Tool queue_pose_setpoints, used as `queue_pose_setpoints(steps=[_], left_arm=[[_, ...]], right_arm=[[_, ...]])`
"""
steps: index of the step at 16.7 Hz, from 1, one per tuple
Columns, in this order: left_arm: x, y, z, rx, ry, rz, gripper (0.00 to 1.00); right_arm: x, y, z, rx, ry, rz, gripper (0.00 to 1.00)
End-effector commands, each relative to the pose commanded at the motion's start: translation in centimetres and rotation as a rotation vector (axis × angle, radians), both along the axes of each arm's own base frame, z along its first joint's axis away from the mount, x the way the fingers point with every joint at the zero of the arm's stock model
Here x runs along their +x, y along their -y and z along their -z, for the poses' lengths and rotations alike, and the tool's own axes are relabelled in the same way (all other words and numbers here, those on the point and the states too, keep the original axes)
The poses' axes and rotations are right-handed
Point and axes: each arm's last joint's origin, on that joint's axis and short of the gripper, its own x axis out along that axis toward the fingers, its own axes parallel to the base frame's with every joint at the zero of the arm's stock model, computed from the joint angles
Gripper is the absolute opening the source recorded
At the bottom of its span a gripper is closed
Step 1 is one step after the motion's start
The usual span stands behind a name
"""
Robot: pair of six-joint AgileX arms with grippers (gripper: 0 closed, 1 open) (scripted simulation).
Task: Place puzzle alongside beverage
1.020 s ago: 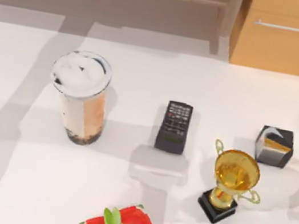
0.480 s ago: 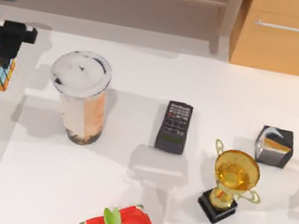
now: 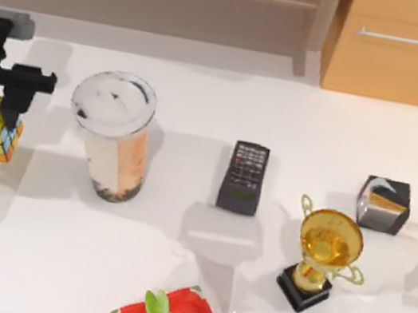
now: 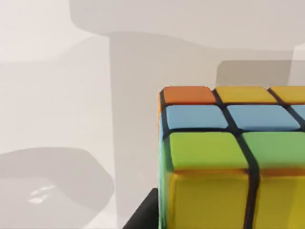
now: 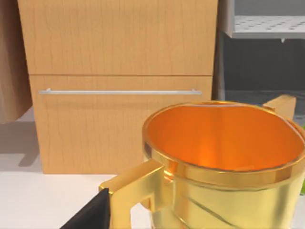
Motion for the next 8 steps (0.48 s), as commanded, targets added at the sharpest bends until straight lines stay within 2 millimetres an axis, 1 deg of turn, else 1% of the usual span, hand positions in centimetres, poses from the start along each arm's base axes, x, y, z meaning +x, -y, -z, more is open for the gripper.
queue_pose_setpoints(steps=[4, 8], left_arm=[[-0.18, 0.0, 0.1, 0.015, -0.019, 0.019, 0.0], [-0.65, -0.16, 0.48, 0.047, -0.075, 0.048, 0.0]], right_arm=[[0.0, 0.0, 0.0, 0.0, 0.0, 0.0, 1.0], [0.0, 0.0, 0.0, 0.0, 0.0, 0.0, 1.0]])
